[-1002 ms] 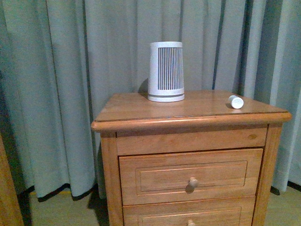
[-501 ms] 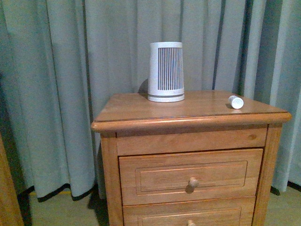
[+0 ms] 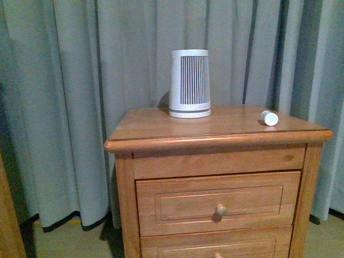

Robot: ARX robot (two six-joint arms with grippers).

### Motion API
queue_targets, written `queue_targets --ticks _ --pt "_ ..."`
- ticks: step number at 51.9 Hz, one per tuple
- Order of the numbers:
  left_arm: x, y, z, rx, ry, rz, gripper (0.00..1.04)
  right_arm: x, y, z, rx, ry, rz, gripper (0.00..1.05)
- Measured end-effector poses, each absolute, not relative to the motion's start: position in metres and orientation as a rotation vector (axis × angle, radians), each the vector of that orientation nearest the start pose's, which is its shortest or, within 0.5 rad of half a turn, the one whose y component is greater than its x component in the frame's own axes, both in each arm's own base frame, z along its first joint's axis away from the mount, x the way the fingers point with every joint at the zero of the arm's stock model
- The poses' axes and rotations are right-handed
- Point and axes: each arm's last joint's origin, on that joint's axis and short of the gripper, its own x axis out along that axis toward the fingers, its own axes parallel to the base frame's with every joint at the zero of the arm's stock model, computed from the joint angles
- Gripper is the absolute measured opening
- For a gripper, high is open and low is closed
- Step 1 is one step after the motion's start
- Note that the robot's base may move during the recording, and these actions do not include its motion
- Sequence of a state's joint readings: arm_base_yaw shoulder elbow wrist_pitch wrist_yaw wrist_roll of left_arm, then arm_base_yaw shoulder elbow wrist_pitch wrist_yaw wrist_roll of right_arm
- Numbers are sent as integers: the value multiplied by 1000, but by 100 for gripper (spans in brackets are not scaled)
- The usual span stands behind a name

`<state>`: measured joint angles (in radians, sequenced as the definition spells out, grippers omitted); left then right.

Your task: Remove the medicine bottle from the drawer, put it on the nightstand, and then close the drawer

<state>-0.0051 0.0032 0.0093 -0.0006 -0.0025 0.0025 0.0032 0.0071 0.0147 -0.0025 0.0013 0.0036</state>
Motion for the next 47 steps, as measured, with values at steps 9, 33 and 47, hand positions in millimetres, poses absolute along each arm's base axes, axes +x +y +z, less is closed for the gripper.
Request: queue_targets --ticks 9,33,47 --pt "97 0 166 2 -6 -3 98 97 0 168 4 -5 2 98" --pt "97 0 166 2 -6 -3 98 97 0 168 4 -5 2 98" --pt "97 0 166 2 -6 -3 98 97 0 168 4 -5 2 98"
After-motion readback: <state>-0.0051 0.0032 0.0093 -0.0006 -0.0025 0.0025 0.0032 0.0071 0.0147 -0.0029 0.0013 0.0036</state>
